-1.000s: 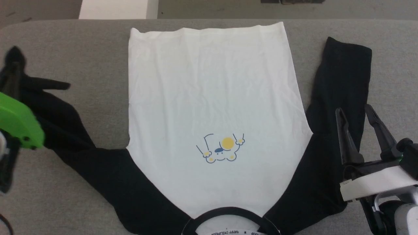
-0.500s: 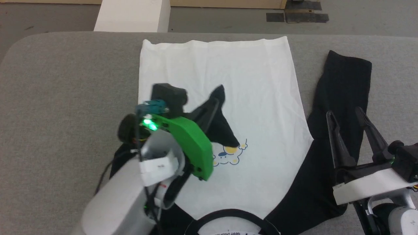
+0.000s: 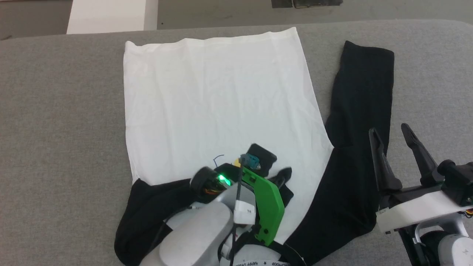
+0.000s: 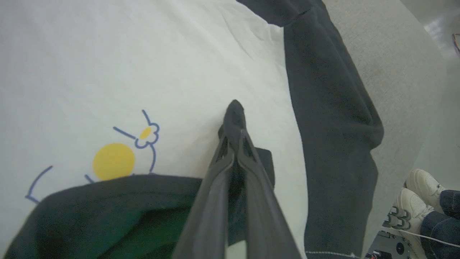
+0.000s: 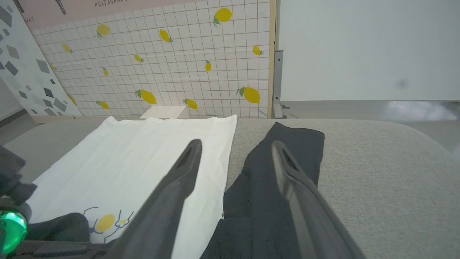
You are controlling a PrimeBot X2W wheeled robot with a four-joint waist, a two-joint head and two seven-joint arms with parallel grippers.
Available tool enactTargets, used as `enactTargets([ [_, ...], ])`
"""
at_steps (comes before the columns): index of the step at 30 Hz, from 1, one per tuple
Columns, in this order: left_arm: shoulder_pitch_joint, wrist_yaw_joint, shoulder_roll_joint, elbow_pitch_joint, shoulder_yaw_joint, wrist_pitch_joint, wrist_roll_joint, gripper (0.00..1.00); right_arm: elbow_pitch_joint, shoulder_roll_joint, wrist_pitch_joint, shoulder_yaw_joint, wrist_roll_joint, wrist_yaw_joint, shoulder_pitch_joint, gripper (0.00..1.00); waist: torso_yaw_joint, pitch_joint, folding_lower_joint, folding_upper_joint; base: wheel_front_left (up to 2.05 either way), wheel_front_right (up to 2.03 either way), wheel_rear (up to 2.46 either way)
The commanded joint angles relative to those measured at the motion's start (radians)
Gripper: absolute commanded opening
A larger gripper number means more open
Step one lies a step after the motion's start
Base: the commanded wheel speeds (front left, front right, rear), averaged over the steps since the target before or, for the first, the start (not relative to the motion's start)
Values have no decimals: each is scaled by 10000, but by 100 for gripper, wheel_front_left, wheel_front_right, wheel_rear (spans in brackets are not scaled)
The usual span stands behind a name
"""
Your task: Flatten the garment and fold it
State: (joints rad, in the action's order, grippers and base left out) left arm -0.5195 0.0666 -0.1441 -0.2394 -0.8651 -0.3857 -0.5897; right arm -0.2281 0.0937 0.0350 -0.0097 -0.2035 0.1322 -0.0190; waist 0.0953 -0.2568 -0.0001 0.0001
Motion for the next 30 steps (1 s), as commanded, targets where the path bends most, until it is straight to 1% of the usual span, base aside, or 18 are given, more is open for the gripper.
enactTargets([
  [1,-69,-136,94,-219,-70,18,-15,0,36,0,-45,10,-43,-15,26,100,27,-15,1,-1,0,0,0],
  [2,-27,-282,161,-416,-155,-14,-115,11,54,-7,-44,12,-22,-15,30,100,17,6,1,-1,0,0,0],
  [3,-5,-354,200,-555,-194,-31,-176,49,69,-12,-35,22,-6,-15,34,100,2,32,1,-1,0,0,0],
  [4,-13,-468,237,-665,-244,-1,-218,100,81,-16,-20,38,4,-15,41,100,-28,66,1,-1,0,0,0],
  [7,-76,-590,310,-718,-92,333,-361,100,119,-4,38,55,-4,-15,67,100,-154,184,1,-1,0,0,0],
  [9,-127,-542,310,-574,277,876,-471,100,162,20,83,50,-15,-15,73,100,-241,268,1,-1,0,0,0],
  [12,-144,-381,88,-38,1047,2062,-527,100,301,140,163,-39,-99,-15,22,100,-382,362,1,-1,0,0,0],
  [17,176,166,-852,766,2517,4247,-280,100,613,101,390,-591,-82,-15,-331,100,-586,339,1,-1,0,0,0],
  [21,711,537,-1814,935,3617,5728,-74,100,1218,102,832,-1238,-34,-15,-1190,100,-738,104,1,-1,0,0,0],
  [23,973,685,-2140,913,4094,6136,2,100,1680,153,1107,-1516,-5,-15,-1764,100,-803,-64,1,-1,0,0,0],
  [25,1217,770,-2389,922,4445,6326,139,100,2147,141,1348,-1850,-51,-15,-2332,100,-866,-253,1,-1,0,0,0],
  [28,1635,837,-2538,1112,5099,6452,297,100,3081,161,1956,-2569,119,-15,-3381,100,-1036,-664,1,-1,0,0,0],
  [30,1799,817,-2471,1472,5609,6466,518,100,3680,263,2410,-2996,420,-15,-4111,100,-1183,-979,1,-1,0,0,0],
])
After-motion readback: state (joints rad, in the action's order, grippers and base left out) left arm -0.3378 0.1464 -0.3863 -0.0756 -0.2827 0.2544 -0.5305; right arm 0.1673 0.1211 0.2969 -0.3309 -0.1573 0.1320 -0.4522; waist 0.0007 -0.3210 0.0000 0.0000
